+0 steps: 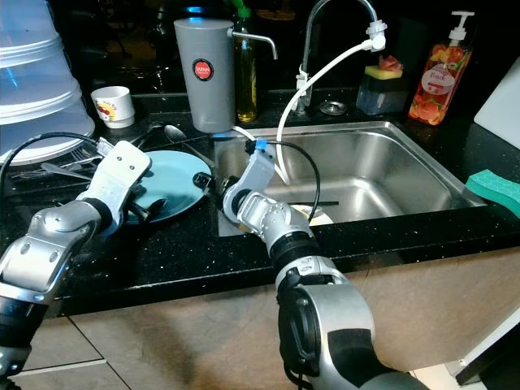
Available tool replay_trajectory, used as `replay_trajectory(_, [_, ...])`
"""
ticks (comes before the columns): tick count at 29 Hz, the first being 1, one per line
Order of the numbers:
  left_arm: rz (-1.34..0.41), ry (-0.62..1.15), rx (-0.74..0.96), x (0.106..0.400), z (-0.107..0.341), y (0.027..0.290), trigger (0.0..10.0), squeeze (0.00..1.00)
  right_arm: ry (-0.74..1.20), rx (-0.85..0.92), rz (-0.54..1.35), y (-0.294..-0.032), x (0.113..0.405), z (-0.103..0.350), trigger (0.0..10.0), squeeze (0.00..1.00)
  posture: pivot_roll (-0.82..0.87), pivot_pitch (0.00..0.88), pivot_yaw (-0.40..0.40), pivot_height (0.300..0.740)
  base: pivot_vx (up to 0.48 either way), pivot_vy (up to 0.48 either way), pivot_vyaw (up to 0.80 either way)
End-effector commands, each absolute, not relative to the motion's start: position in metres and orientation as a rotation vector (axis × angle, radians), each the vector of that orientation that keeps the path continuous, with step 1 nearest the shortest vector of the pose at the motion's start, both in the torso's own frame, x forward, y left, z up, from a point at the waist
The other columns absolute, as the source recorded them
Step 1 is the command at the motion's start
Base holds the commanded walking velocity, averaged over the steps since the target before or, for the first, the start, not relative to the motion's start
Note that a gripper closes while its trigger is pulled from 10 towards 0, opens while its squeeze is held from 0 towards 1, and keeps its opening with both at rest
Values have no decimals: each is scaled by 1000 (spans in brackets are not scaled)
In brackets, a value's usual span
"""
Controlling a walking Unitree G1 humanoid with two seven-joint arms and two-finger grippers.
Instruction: Kitchen organization
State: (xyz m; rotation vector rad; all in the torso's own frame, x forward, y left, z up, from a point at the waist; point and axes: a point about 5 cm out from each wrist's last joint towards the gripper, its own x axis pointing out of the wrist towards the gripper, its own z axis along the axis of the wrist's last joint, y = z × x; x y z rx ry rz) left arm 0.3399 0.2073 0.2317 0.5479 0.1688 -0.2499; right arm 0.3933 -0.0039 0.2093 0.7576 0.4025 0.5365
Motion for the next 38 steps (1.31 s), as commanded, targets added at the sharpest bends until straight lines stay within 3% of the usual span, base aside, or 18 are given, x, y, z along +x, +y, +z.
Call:
replay_trajectory(1, [-245, 196, 553, 337, 228, 212, 10000, 0, 435, 791, 546, 2, 391, 209, 10000, 0, 45, 67, -19, 740, 0, 0, 0])
replay_trajectory(14, [-283, 187, 507, 336, 228, 205, 10000, 0, 436, 954, 619, 21, 387, 225, 10000, 0, 45, 58, -23, 740, 0, 0, 0])
replay_trajectory(28, [-312, 171, 482, 337, 230, 197, 10000, 0, 488, 973, 753, 46, 374, 227, 9843, 0, 43, 65, -26, 740, 0, 0, 0])
replay_trajectory(29, [-312, 170, 480, 337, 230, 197, 10000, 0, 489, 973, 754, 47, 373, 226, 4706, 0, 43, 65, -26, 740, 0, 0, 0])
replay_trajectory(30, [-312, 170, 480, 337, 230, 197, 10000, 0, 490, 973, 754, 47, 373, 225, 3451, 0, 43, 65, -27, 740, 0, 0, 0])
replay_trajectory(31, [-312, 171, 480, 337, 230, 197, 10000, 0, 490, 972, 755, 47, 373, 225, 3451, 0, 43, 65, -27, 740, 0, 0, 0])
replay_trajectory(32, [-312, 171, 479, 337, 230, 198, 10000, 0, 491, 972, 755, 47, 372, 223, 0, 0, 43, 65, -27, 740, 0, 0, 0])
replay_trajectory(38, [-312, 170, 475, 337, 230, 198, 10000, 0, 487, 957, 748, 45, 373, 219, 0, 0, 43, 65, -27, 740, 0, 0, 0])
